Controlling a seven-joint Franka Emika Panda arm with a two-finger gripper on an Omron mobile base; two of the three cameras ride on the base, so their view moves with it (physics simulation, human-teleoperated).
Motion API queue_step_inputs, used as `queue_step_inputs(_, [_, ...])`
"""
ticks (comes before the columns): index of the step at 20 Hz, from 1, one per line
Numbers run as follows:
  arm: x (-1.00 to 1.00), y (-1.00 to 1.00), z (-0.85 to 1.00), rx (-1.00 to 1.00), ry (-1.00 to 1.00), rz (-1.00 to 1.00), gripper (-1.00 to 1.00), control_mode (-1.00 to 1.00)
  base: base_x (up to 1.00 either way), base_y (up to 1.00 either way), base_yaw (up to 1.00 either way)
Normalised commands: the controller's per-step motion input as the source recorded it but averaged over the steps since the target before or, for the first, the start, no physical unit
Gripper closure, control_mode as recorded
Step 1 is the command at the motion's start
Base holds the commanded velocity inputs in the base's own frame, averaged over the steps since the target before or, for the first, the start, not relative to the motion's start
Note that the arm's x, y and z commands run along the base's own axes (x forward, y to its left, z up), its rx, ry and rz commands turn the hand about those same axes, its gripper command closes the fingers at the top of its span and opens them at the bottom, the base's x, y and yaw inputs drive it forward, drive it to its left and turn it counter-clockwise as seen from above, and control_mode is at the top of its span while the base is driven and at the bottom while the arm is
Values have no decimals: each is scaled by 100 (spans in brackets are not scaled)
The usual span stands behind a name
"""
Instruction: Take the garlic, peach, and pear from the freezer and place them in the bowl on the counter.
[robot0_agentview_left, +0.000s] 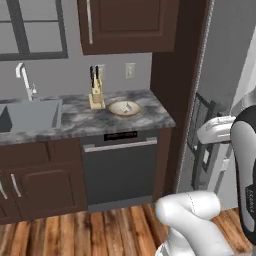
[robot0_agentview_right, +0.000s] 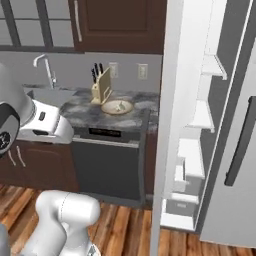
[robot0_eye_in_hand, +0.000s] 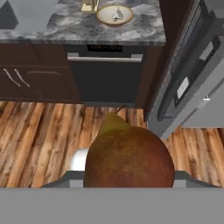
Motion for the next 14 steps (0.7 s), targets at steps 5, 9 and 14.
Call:
queue_step_inputs(5, [0,0,0,0,0,0,100,100,87,28,5])
queue_step_inputs(9, [0,0,0,0,0,0,100,100,89,-3,0])
queue_step_inputs(14, [0,0,0,0,0,0,100,100,80,-2,0])
